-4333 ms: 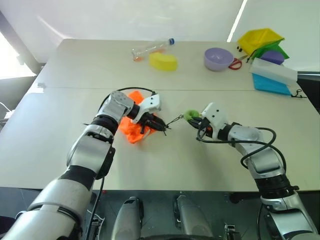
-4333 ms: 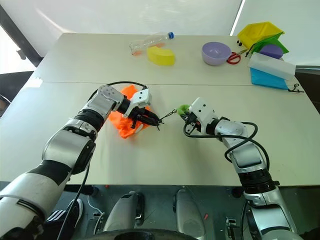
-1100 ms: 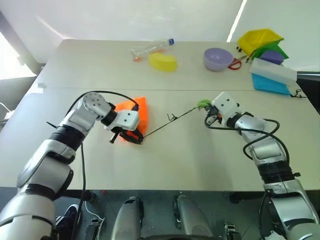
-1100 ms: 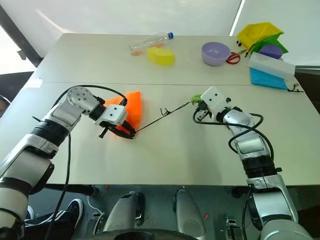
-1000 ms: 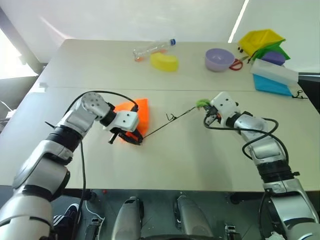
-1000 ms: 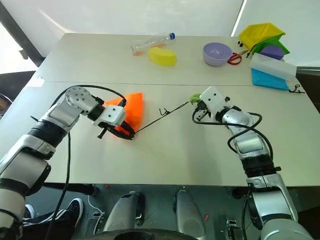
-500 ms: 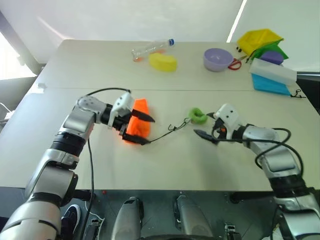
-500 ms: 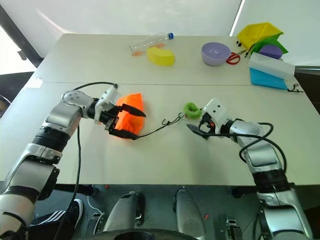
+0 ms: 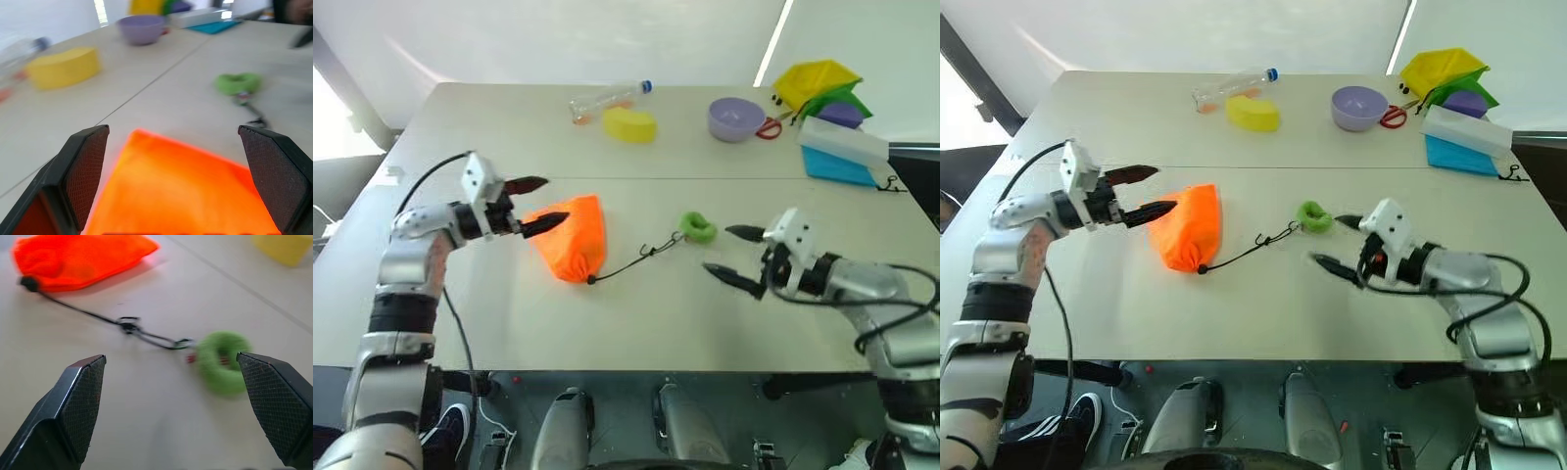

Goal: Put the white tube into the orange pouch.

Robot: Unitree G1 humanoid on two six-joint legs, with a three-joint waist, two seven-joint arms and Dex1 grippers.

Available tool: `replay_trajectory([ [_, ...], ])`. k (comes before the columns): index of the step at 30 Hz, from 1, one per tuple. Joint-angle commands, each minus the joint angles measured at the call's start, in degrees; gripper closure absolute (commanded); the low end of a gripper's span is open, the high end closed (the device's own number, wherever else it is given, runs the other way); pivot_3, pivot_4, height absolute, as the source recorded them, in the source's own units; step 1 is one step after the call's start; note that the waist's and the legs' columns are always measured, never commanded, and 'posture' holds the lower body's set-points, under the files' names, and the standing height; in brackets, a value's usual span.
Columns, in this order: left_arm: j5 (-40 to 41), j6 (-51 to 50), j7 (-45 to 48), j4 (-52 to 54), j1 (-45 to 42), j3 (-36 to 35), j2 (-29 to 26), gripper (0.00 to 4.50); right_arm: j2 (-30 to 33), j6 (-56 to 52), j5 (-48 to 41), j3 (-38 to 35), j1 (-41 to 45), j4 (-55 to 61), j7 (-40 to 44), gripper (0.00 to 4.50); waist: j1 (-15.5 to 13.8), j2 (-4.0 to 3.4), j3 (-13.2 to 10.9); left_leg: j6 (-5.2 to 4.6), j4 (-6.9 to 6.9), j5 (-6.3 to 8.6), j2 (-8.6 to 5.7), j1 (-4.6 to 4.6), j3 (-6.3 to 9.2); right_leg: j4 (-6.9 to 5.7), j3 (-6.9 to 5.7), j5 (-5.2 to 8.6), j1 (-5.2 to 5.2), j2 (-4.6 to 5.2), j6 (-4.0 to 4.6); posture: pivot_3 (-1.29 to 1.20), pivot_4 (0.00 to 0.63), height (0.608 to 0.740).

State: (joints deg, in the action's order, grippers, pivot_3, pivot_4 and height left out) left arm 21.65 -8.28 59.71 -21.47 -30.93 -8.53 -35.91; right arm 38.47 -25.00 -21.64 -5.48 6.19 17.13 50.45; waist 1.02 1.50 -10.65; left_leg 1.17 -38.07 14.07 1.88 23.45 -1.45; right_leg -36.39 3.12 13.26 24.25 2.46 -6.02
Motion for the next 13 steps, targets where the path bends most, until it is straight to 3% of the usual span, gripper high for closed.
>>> replay_trajectory([
  [1,-0.5,1.5,-7.4,0.3,5.3,-5.9,-0.6,0.0,-1.8,1.7,-1.3,-0.7,-1.3,4.1,-1.8,0.04,0.2,0.0,0.0,0.0,0.04,0.0,0.0,0.01,-0.05,0.01,0.01,0.0,0.05,0.03,-0.01,0.0,0.15,0.74],
  [5,-0.8,2.5,-12.4,1.6,11.5,-8.4,0.1,0.0,-1.5,3.9,1.5,0.7,-1.1,1.7,-1.9,0.04,-0.2,0.03,0.0,0.03,-0.13,-0.02,-0.02,0.02,-0.12,0.07,0.03,0.09,-0.04,0.15,0.24,0.0,0.15,0.74],
  [13,-0.2,5.4,-15.6,-0.7,14.2,-11.5,0.2,0.0,-1.9,6.0,3.0,2.6,0.5,-2.3,-1.6,0.04,-0.2,0.16,0.1,0.07,-0.14,-0.06,0.02,-0.07,-0.14,0.11,-0.04,-0.01,-0.17,0.23,0.43,0.0,0.15,0.74],
])
